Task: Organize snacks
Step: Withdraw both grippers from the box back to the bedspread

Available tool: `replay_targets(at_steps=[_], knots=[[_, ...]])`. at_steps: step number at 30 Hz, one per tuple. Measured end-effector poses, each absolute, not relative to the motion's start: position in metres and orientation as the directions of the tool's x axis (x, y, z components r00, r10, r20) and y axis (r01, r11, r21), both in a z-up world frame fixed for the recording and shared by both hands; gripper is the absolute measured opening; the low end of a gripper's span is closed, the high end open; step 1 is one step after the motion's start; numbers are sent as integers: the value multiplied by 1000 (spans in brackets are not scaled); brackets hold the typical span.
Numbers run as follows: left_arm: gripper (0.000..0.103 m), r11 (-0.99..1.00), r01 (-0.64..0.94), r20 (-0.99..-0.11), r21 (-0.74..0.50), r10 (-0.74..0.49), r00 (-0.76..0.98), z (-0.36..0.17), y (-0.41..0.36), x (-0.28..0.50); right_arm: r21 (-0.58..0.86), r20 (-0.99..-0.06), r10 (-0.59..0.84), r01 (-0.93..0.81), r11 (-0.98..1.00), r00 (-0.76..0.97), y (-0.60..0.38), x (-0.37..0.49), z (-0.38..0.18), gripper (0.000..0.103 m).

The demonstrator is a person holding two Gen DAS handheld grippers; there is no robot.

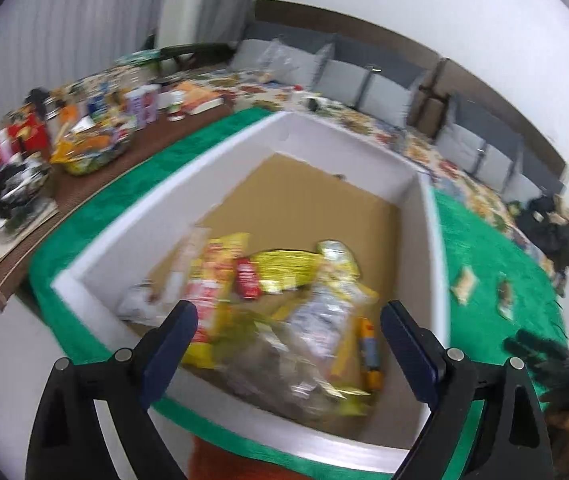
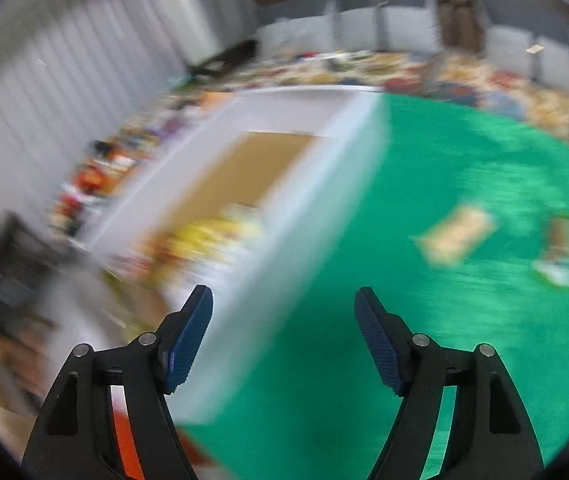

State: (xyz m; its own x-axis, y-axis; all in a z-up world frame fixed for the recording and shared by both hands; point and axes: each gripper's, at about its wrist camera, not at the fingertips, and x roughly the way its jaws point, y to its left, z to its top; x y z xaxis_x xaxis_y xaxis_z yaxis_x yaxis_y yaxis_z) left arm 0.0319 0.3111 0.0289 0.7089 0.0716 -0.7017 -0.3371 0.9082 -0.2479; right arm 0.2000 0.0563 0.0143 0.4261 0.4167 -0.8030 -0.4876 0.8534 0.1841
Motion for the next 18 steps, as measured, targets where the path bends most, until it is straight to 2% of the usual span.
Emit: replay_targets(at_steps=[3,8,12,18], knots=[[94,939,-245,-682,-243,14,731,42,267,41,35,-850,219,-362,931,479,-26,198,-26,77],[98,972,-56,-664,-230,-114,738,53,183,68,-35,-853,42,-135,990,521,-143,183,-59,77],[99,980,73,-717,-187,-187,672,32,111,101,-59,-819,-26,-39,997,573,-182,177,-63,77],[99,976,154,-818,-153,-213,535,-19,42,136,-8,-817,-10,7,1000,576,-203,169,-68,77]])
